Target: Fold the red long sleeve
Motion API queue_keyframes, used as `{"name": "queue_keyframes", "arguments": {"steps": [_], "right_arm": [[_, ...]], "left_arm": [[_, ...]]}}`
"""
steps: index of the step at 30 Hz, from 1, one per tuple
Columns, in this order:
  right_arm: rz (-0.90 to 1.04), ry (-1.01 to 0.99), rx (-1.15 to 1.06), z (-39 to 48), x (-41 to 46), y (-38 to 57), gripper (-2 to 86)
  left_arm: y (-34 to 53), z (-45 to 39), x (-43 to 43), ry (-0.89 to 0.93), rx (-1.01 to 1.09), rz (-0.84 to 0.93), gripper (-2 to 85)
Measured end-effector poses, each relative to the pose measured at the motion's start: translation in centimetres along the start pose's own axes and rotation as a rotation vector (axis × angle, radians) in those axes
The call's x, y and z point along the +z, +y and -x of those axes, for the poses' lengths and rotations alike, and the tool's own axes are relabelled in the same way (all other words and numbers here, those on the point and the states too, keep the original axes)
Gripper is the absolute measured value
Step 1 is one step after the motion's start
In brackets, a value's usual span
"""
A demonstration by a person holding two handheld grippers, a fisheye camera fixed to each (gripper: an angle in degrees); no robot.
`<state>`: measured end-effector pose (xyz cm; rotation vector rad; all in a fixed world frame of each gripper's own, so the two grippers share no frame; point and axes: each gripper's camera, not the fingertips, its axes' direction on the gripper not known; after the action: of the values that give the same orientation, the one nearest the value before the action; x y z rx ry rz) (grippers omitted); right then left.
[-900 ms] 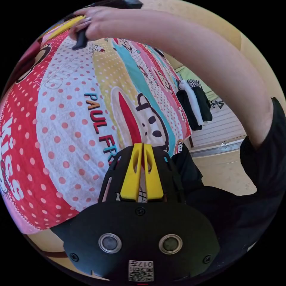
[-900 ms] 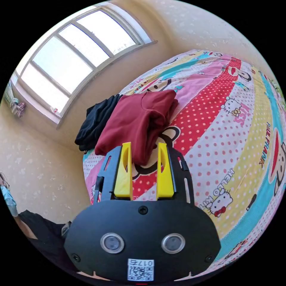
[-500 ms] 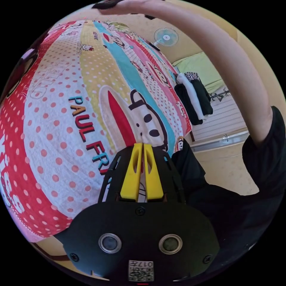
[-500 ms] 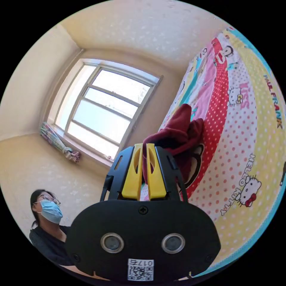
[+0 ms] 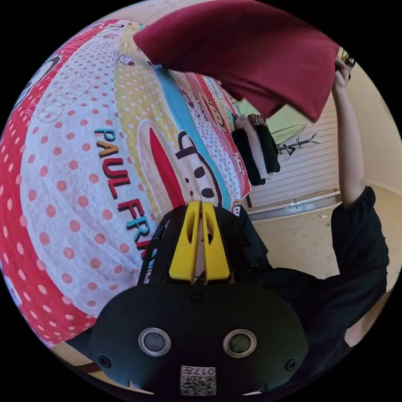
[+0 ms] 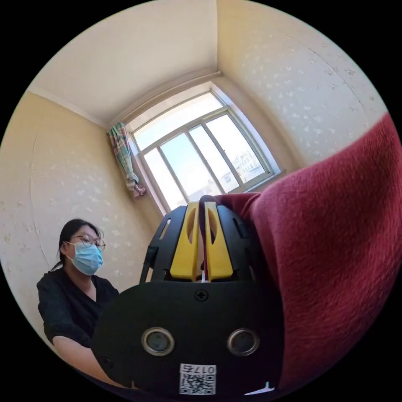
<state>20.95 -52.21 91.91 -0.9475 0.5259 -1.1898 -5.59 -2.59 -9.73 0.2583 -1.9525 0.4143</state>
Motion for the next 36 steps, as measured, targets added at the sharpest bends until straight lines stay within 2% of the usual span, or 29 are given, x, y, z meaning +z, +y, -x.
{"name": "queue_keyframes", "arguments": {"steps": [1, 3, 5, 7, 10, 11, 14, 16, 21, 24, 25, 27, 28, 29, 32, 36], "right_arm": [[0.062, 0.004, 0.011, 0.0, 0.6, 1.2, 2.2], [0.307, -0.011, 0.112, -1.0, 3.2, 8.9, 2.3], [0.445, -0.074, 0.233, -1.8, 4.8, 16.6, 2.3], [0.514, -0.141, 0.343, -1.7, 5.5, 24.6, 2.4], [0.581, -0.052, 0.421, 0.6, 5.5, 35.5, 2.3], [0.520, 0.008, 0.429, 2.2, 4.3, 38.3, 2.1], [0.304, -0.092, 0.469, 5.4, 0.4, 41.9, 2.1], [0.222, -0.020, 0.438, 7.6, -2.6, 41.7, 3.1], [0.058, 0.570, 0.325, 11.7, -11.9, 35.4, 12.5], [-0.036, 0.711, 0.366, 9.7, -14.0, 34.0, 15.5], [-0.038, 0.676, 0.409, 8.5, -14.0, 34.0, 15.9], [-0.049, 0.345, 0.586, 3.0, -12.0, 35.6, 15.9], [-0.070, 0.278, 0.609, 2.3, -11.2, 36.2, 15.5], [-0.132, 0.211, 0.615, 2.1, -9.5, 37.3, 11.5], [-0.162, 0.127, 0.517, 4.3, -4.5, 38.1, 6.9], [-0.063, 0.063, 0.521, 5.0, 2.3, 39.5, 4.7]], "left_arm": [[0.4, 0.3, -1.0, 0.029, -0.011, -0.064, -1.0], [1.1, 0.7, -2.7, 0.063, -0.016, -0.166, -1.0], [1.8, 0.7, -3.9, 0.069, -0.013, -0.251, -1.0], [2.6, 0.4, -4.6, 0.044, -0.006, -0.319, -1.0], [2.6, -0.3, -3.5, 0.045, 0.025, -0.329, -1.0], [2.5, -0.4, -3.1, 0.048, 0.032, -0.321, -1.0], [1.7, -1.0, -0.5, 0.062, 0.056, -0.273, -0.9], [1.3, -1.8, 1.5, 0.064, 0.076, -0.259, -0.7], [1.5, -3.9, 4.9, -0.017, 0.091, -0.312, 1.3], [2.3, -3.8, 6.9, -0.028, 0.021, -0.354, 4.6], [2.6, -3.6, 7.6, -0.022, -0.007, -0.350, 5.3], [3.2, -3.6, 8.3, -0.030, -0.046, -0.346, 6.5], [3.9, -4.2, 8.3, -0.042, -0.064, -0.368, 6.9], [4.3, -4.6, 8.1, -0.055, -0.071, -0.385, 7.0], [6.1, -8.3, 7.0, -0.094, -0.030, -0.460, 8.7], [5.2, -14.4, 8.7, -0.181, 0.060, -0.369, 13.8]]}}
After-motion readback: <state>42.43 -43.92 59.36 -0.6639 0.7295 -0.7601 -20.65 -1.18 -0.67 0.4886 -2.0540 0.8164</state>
